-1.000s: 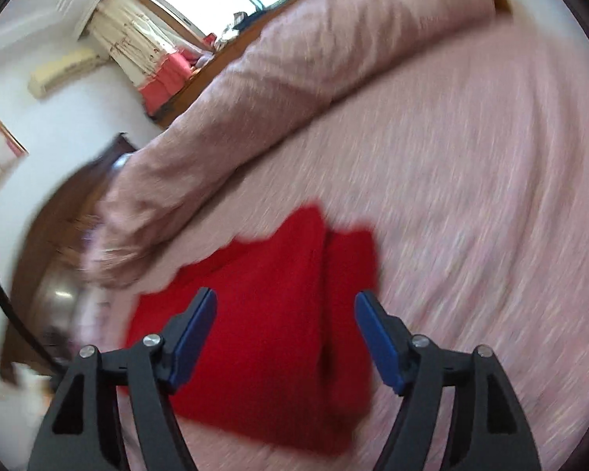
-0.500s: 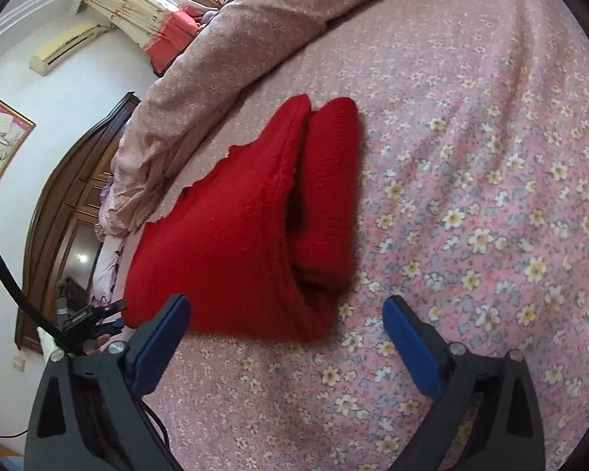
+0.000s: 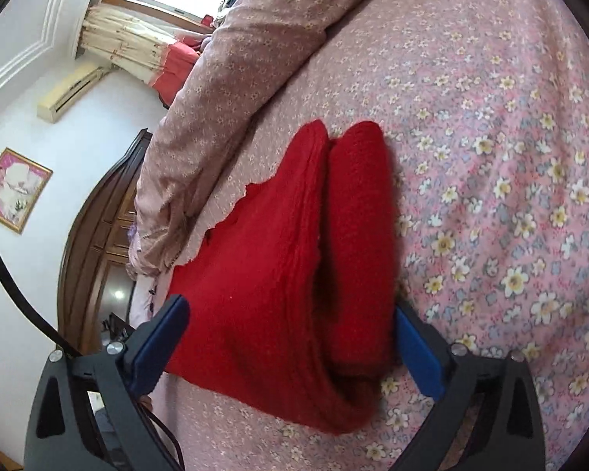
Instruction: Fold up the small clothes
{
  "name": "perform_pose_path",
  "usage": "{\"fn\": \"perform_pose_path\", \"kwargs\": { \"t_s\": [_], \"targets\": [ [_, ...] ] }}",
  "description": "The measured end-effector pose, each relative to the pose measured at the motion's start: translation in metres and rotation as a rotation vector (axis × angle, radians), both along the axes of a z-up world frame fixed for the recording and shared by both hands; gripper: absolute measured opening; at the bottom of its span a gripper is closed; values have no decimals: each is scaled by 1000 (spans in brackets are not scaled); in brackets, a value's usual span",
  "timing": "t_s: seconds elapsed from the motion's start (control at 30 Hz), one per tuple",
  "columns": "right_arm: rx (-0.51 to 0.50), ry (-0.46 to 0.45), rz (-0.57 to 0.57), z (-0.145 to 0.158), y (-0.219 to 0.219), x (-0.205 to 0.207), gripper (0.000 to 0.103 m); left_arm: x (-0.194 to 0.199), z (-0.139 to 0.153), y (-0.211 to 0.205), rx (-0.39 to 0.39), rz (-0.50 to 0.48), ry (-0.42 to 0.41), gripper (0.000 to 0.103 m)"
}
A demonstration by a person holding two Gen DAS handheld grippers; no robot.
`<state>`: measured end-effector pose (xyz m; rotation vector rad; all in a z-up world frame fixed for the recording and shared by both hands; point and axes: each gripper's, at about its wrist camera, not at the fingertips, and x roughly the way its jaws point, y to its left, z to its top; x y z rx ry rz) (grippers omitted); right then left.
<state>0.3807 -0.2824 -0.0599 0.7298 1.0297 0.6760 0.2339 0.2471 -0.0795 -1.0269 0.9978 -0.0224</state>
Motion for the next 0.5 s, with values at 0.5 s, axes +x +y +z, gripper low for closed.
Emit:
{"fn": "perform_pose_path", "kwargs": {
  "t_s": [0.5],
  "targets": [
    [12,106,-26,-4,14,2,94,2,-13,1,-140,58,85,37]
  ]
}}
